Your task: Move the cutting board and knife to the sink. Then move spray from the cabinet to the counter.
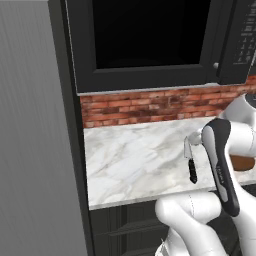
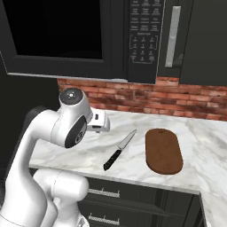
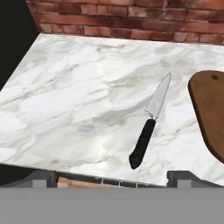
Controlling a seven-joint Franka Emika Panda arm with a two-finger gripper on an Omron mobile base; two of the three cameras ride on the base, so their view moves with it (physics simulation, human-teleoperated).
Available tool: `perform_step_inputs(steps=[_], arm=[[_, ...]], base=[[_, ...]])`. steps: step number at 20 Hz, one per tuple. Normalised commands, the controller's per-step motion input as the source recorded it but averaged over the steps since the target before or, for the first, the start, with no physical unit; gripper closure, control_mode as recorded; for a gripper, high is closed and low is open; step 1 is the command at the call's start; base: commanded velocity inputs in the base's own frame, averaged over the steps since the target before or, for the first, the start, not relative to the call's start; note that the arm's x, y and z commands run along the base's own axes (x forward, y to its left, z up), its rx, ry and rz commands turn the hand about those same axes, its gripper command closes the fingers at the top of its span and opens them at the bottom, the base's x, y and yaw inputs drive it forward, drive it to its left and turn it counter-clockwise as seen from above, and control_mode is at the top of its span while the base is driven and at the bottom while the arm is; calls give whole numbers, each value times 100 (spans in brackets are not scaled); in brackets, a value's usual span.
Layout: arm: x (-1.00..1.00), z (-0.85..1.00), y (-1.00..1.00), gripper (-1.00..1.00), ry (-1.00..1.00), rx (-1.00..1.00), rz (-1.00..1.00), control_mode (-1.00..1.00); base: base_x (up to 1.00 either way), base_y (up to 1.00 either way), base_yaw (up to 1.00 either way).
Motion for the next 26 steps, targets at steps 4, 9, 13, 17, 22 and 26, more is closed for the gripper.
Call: perform_step_inputs(steps=[4, 9, 13, 17, 22, 26], arm=[[35, -12, -33, -100, 3, 3, 2, -100], [37, -11, -39, -100, 2, 4, 2, -100], [35, -12, -36, -100, 0, 2, 2, -100], [28, -17, -34, -100, 0, 1, 1, -100], [32, -15, -32, -100, 0, 0, 1, -100], [28, -20, -29, -100, 0, 0, 1, -100]], base=[[0, 0, 0], [0, 0, 0], [0, 0, 0], [0, 0, 0], [0, 0, 0], [0, 0, 0]])
